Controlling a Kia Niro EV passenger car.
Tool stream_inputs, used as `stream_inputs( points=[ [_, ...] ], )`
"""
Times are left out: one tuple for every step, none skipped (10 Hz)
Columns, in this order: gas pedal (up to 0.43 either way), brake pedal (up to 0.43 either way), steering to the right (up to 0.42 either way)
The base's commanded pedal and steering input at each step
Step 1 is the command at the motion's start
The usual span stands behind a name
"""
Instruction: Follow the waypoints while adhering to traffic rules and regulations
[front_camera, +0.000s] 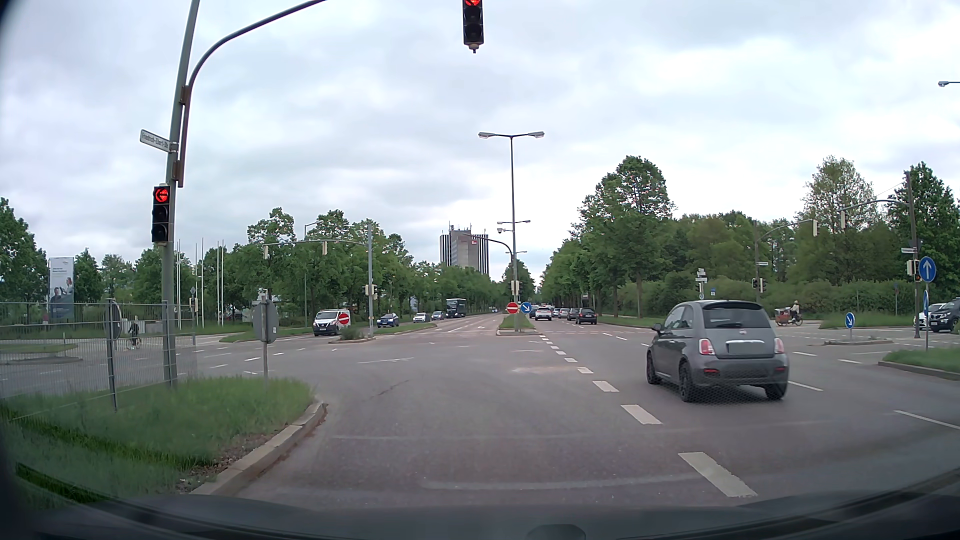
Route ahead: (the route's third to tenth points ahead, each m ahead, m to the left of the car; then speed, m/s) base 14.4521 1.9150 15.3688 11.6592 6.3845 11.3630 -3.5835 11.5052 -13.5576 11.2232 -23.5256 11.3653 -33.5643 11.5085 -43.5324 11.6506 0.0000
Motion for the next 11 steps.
stream_inputs(
  points=[
    [0.0, 0.262, -0.003],
    [0.0, 0.262, -0.003],
    [0.0, 0.262, -0.003],
    [0.0, 0.262, -0.003],
    [0.0, 0.262, -0.003],
    [0.0, 0.262, -0.003],
    [0.0, 0.262, -0.003],
    [0.0, 0.262, -0.003],
    [0.0, 0.262, -0.003],
    [0.0, 0.262, -0.003],
    [0.0, 0.262, -0.003]
  ],
)
